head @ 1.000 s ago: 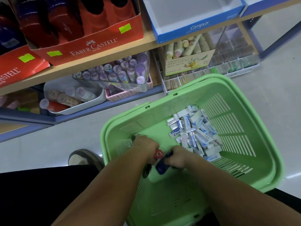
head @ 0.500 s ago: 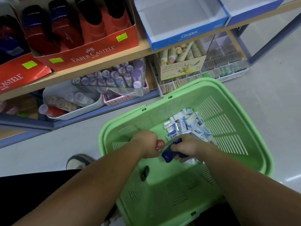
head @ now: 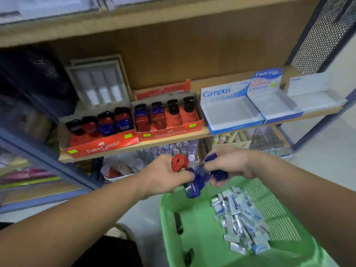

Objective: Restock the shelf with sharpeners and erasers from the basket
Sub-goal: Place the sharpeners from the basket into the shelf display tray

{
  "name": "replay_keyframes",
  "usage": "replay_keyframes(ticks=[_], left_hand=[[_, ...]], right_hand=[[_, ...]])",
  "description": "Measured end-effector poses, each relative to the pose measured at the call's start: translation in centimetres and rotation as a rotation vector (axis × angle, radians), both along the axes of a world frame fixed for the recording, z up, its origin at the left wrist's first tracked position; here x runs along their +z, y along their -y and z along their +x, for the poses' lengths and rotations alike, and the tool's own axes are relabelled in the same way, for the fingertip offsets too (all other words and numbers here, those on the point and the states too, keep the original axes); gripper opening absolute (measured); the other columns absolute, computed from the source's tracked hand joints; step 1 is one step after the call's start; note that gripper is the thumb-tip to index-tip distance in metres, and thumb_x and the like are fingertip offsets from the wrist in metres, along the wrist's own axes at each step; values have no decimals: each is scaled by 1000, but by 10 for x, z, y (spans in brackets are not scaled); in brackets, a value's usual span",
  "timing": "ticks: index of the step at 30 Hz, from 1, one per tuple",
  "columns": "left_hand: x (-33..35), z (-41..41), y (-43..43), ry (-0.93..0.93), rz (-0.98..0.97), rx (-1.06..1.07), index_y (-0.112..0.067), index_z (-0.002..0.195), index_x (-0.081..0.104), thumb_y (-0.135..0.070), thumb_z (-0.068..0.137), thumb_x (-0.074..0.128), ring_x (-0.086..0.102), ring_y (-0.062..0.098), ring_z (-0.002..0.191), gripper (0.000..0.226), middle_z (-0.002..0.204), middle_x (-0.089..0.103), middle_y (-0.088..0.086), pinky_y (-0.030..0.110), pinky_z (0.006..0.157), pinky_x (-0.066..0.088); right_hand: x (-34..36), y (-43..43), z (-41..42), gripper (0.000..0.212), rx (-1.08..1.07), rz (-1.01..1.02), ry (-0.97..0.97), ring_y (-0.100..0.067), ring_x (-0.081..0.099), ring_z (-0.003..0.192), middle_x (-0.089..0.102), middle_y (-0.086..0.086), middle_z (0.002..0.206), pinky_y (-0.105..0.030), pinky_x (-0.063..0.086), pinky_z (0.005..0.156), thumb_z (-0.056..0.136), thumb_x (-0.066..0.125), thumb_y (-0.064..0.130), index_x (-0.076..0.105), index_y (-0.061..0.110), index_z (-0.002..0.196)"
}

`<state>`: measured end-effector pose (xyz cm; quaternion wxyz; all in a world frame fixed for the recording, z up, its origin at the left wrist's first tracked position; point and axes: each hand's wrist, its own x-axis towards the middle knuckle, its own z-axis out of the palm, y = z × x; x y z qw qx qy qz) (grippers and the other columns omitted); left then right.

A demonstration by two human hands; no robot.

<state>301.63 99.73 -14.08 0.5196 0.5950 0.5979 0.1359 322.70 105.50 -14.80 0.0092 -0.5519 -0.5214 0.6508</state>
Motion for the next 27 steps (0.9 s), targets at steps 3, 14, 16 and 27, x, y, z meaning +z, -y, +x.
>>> replay_keyframes(ticks=[3, 14, 16, 27], left_hand=[[40, -21, -3, 111, 57, 93, -7, 94, 71, -26, 88, 74, 55, 13, 68, 19, 70, 56, -3, 33, 62, 53], [92, -71, -13, 468, -9, 266, -14, 89, 76, -23, 92, 74, 61, 21, 75, 10, 83, 65, 11, 35, 66, 49], [90, -75, -15, 499, -12, 257, -15, 93, 78, -23, 92, 75, 61, 20, 76, 9, 86, 66, 11, 35, 66, 50], [84, -80, -32, 390, 77, 223, -15, 99, 79, -30, 90, 77, 65, 24, 82, 18, 106, 73, 25, 38, 71, 53]], right_hand=[[39, -9, -18, 10, -119, 158, -64, -27, 65, 65, 68, -20, 75, -34, 57, 62, 89, 63, 4, 66, 3, 98], [72, 0, -65, 28, -571, 149, -407, -28, 66, 76, 72, -21, 94, -52, 62, 82, 95, 66, 8, 61, 0, 121], [71, 1, -68, 31, -593, 133, -451, -26, 66, 72, 70, -20, 90, -47, 62, 73, 96, 64, 8, 58, -1, 125], [72, -5, -65, 35, -405, 158, -478, -26, 62, 74, 70, -15, 96, -33, 45, 53, 90, 70, -1, 62, 10, 121]])
